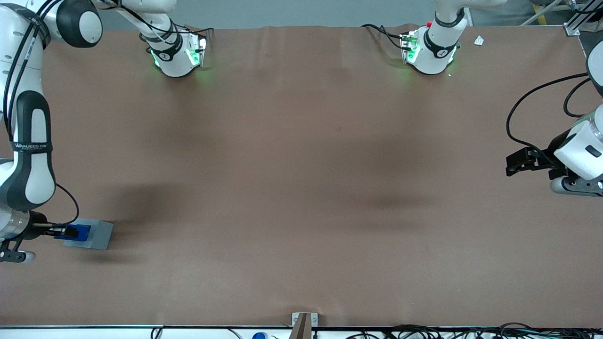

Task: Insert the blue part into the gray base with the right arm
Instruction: 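Lower and press the blue block into the gray base opening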

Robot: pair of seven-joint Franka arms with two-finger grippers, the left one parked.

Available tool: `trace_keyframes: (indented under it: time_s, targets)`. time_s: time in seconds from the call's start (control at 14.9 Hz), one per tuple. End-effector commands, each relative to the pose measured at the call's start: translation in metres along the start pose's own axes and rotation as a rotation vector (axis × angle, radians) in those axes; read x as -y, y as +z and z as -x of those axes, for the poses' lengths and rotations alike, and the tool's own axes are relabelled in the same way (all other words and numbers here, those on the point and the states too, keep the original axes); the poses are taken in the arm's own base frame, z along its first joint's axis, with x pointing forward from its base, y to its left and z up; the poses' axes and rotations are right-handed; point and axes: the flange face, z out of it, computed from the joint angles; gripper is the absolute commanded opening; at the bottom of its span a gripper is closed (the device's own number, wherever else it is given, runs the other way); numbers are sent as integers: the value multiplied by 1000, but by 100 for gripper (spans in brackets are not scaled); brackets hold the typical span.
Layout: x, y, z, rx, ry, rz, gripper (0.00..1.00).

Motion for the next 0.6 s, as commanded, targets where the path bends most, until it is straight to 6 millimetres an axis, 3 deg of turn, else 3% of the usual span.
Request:
trace_keyframes:
  time_s: [0.0,0.54]
  targets:
    - [-1,-6,-1,-12,-1,-12,0]
    - [0,-3,0,-13,12,-35,0]
